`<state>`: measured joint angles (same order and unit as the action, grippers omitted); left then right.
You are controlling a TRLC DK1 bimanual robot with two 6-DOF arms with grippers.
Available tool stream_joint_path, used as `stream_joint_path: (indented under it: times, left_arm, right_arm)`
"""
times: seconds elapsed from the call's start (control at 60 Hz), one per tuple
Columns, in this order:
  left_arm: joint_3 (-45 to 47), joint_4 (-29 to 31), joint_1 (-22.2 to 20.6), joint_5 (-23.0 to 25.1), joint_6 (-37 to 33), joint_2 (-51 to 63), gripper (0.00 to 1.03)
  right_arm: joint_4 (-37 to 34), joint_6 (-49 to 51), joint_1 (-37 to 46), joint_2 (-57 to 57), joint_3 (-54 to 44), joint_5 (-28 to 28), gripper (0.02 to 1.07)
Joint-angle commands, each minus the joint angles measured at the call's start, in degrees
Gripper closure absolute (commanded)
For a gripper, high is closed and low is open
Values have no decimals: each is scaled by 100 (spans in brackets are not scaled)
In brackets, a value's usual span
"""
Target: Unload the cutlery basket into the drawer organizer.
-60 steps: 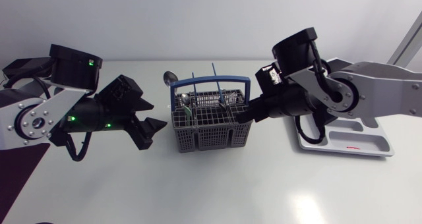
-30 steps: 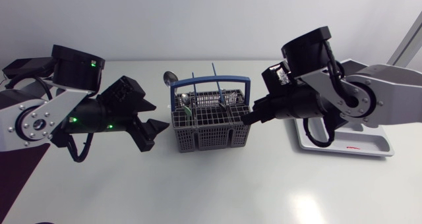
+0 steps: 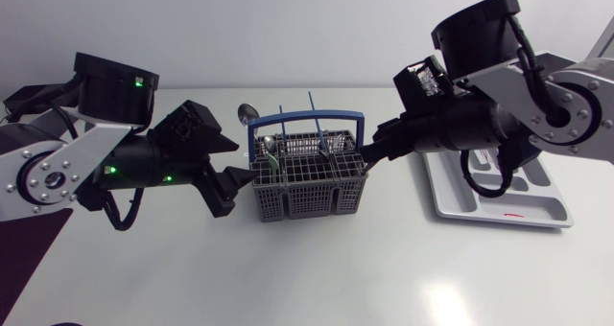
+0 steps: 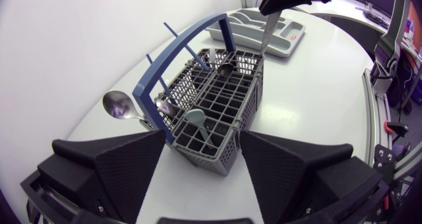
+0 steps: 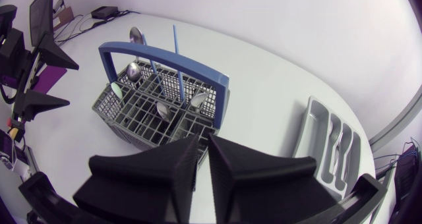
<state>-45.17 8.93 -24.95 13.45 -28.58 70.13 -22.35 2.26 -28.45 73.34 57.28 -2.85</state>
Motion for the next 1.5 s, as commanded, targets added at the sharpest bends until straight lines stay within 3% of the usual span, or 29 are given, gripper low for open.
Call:
stream_joint_path:
  times: [0.0, 0.367, 0.6, 0.717, 0.833, 1.083, 1.3, 1.4, 1.483]
  left_arm:
    - [-71, -40, -36, -1, -104, 18, 20]
    - [52, -111, -98, -53, -113, 10, 19]
    - [105, -119, -107, -80, -166, -25, 18]
    - [105, -119, -89, -88, -192, -25, 17]
    - [105, -146, -124, -88, -192, 18, 17]
    - [78, -216, -221, -150, -192, 221, 17]
    - [61, -286, -291, -229, -192, 344, 17]
    - [61, -313, -291, -247, -201, 396, 17]
    - [52, -313, -282, -247, -201, 414, 17]
  right_arm:
    - [-50, 73, -21, -74, -164, -31, 36]
    - [846, 319, 129, -364, -1219, 356, 36]
    - [1751, 1145, 1061, -162, -1649, 1850, 36]
    - [1971, 1549, 1430, 66, -1711, 2562, 47]
    - [2077, 1795, 1667, 233, -1720, 3107, 48]
    - [2455, 1989, 1553, 462, -1860, 3230, 49]
    - [2894, 2112, 1438, 840, -1852, 3177, 74]
    - [2982, 2208, 1421, 954, -1834, 3177, 95]
    - [2982, 2270, 1403, 954, -1825, 3186, 101]
